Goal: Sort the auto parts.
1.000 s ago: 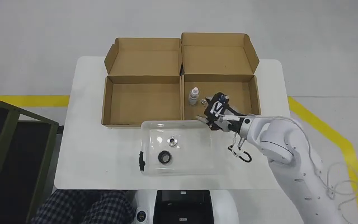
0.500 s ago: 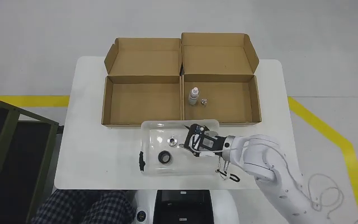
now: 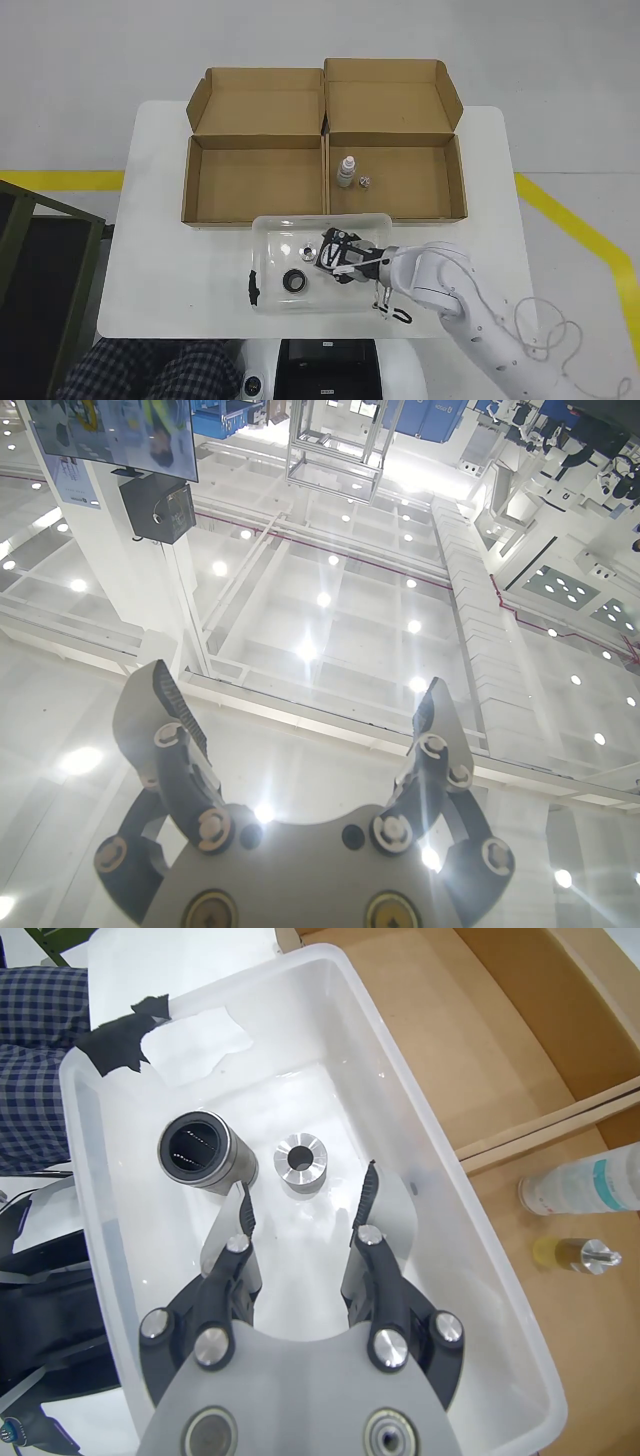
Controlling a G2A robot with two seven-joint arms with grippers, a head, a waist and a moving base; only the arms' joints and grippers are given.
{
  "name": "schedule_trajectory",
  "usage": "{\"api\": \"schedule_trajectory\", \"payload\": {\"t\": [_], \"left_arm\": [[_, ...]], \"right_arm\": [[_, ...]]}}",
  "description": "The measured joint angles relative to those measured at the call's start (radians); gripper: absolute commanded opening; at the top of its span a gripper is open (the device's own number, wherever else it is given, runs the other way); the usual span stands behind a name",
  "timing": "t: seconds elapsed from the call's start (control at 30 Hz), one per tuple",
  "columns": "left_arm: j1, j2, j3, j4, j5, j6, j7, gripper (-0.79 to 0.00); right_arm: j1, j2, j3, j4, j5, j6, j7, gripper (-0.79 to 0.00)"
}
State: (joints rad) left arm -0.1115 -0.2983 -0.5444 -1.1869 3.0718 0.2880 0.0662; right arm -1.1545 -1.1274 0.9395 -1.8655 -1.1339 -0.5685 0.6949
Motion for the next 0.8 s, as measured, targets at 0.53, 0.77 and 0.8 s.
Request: {"api": "schedule_trajectory", "payload": {"t": [0.53, 0.77, 0.8], "left_arm": [[0.0, 0.0, 0.0, 0.0, 0.0, 0.0, 0.0, 0.0], [0.0, 0.0, 0.0, 0.0, 0.0, 0.0, 0.0, 0.0], [0.0, 0.0, 0.0, 0.0, 0.0, 0.0, 0.0, 0.0]], "right_arm": [[0.057, -0.024, -0.084, 0.116, -0.05, 0.029, -0.031, -0.4], [0.098, -0.042, -0.126, 0.15, -0.044, 0.044, -0.044, -0.394], [0.105, -0.045, -0.134, 0.155, -0.043, 0.046, -0.046, -0.394]]}}
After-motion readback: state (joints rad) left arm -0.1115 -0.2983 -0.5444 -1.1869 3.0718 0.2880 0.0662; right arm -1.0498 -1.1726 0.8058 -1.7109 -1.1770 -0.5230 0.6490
